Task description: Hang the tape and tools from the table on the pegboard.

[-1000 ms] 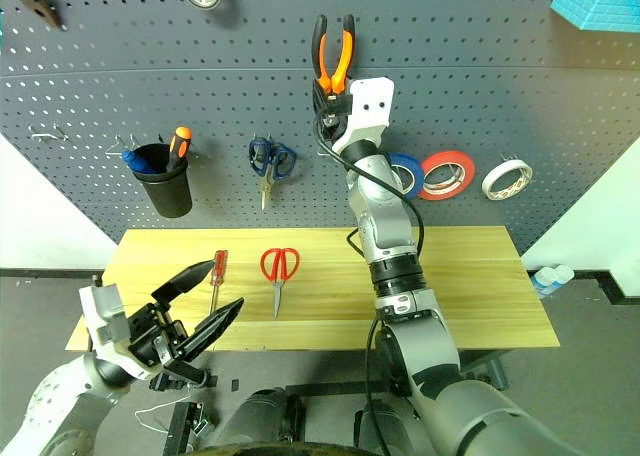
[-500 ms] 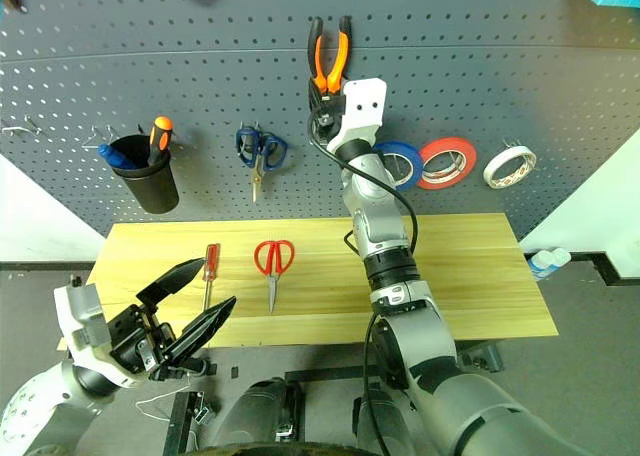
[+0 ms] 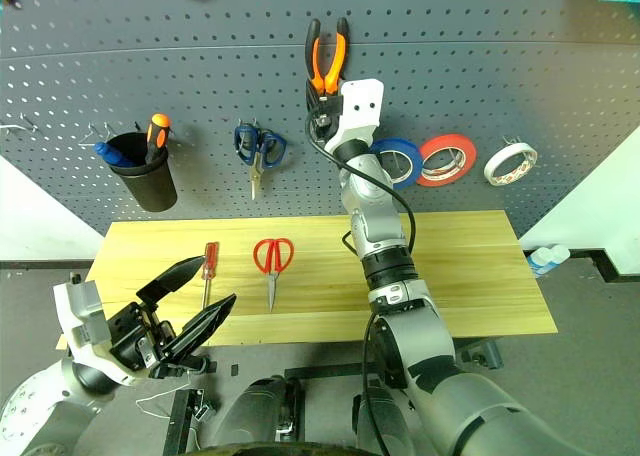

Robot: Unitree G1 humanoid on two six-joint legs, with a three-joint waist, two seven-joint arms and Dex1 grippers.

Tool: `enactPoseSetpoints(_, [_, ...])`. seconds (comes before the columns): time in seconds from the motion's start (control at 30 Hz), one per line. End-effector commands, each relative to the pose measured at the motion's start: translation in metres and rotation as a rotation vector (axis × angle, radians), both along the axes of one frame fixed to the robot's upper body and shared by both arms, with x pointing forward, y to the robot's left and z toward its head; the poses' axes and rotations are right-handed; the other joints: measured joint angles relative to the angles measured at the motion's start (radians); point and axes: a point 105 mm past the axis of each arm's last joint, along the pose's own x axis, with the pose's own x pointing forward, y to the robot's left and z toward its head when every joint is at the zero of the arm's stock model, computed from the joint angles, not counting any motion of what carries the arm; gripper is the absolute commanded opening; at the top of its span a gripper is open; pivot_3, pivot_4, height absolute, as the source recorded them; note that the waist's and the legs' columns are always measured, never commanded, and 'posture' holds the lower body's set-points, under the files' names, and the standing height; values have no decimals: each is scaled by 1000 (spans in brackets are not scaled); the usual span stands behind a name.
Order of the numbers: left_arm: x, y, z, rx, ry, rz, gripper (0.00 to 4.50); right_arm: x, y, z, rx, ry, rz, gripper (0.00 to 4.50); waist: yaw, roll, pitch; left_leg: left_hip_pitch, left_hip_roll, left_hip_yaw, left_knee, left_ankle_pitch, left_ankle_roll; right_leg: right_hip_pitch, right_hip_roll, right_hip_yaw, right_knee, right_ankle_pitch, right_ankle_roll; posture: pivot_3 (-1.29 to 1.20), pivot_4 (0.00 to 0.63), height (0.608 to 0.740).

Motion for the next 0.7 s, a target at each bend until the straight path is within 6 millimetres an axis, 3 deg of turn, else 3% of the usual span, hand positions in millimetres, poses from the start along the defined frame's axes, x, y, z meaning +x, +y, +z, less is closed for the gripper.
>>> enactPoseSetpoints(0.03, [-1,-3,5,6,-23,-10,4500,0,0,10,8,-10,1,3028,0,0,0,0,0,0,0,0,0,0,0,0,0,0,0,257,185,740])
enactPoseSetpoints(0.07, [0,-3,4,5,-24,-11,4500,0,0,10,3,-10,6,3335,0,0,0,0,0,0,-1,0,0,0,0,0,0,0,-1,254,184,740])
enactPoseSetpoints(0.43, [4,-4,3,2,-28,-13,4500,-2,2,8,-9,12,33,3335,-2,0,0,0,0,0,-8,1,-2,-3,-1,0,-3,2,-5,248,178,740])
enactPoseSetpoints(0.6, [4,-4,2,3,-28,-14,4500,-1,0,8,-5,16,26,4482,-1,0,0,1,0,0,-8,1,-2,-3,-1,0,-3,2,-5,245,177,740])
enactPoseSetpoints(0.7, [5,-4,1,2,-29,-17,4500,-2,-1,8,-9,18,25,4482,0,0,1,0,0,0,-8,1,-2,-3,-1,0,-4,3,-7,242,175,740])
